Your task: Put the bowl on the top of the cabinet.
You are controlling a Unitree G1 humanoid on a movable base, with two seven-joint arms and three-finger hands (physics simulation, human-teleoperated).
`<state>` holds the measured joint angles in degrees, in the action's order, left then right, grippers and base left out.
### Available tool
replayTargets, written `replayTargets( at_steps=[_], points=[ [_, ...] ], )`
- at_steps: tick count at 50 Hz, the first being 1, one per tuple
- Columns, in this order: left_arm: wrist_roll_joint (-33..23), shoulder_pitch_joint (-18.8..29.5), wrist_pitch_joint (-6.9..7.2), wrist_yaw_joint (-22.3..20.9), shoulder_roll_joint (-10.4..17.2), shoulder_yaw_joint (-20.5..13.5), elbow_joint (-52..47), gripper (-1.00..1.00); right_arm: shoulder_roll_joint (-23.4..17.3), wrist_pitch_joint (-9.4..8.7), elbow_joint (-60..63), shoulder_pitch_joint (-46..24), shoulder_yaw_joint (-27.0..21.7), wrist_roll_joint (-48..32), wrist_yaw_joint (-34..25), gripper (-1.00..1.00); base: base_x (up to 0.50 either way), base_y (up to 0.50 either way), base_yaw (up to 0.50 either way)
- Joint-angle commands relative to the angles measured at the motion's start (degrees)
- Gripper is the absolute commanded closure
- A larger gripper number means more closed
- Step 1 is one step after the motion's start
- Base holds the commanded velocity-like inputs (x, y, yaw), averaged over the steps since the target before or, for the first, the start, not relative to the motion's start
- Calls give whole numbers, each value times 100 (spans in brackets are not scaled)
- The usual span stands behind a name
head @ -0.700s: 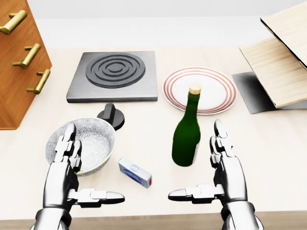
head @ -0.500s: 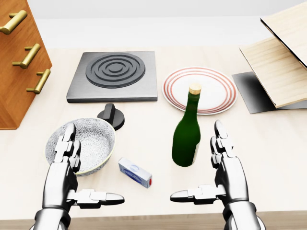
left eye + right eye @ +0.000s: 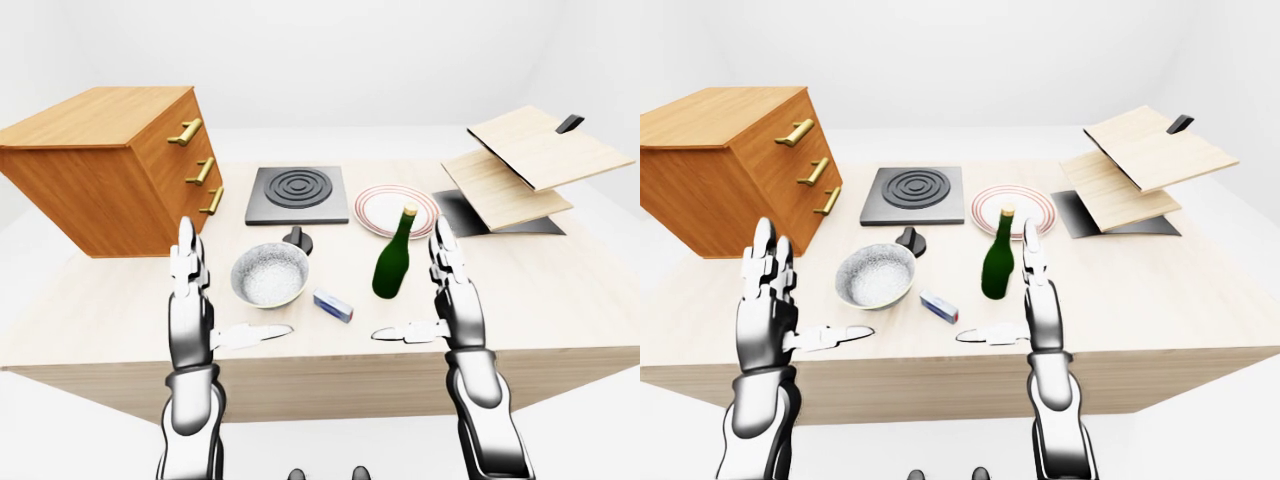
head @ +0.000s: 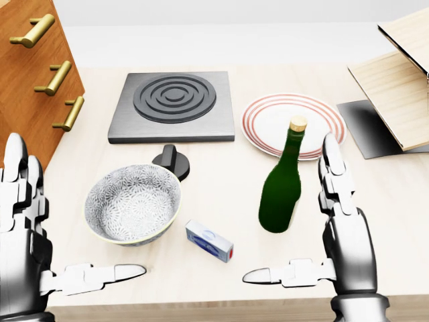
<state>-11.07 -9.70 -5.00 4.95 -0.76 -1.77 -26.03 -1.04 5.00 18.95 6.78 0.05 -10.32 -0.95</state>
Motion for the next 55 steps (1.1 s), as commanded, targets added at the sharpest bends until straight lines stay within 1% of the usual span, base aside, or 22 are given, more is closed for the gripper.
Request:
replayTargets(
  at_steps=[1,9,19,55],
  points=[
    [-215,-169,0,92,-3,-16,-435,-100,44,0,385,125,39,-240,26,-100,0,50,0],
    [-236,-148,0,129,-1,-45,-405,-100,46,0,387,112,-27,-235,64,-100,0,50,0],
    [-215,-127,0,126,11,-73,-344,-100,52,0,391,137,21,-293,91,-100,0,50,0],
    [-224,-133,0,111,6,-44,-363,-100,48,0,352,135,19,-281,88,-100,0,50,0]
  ],
)
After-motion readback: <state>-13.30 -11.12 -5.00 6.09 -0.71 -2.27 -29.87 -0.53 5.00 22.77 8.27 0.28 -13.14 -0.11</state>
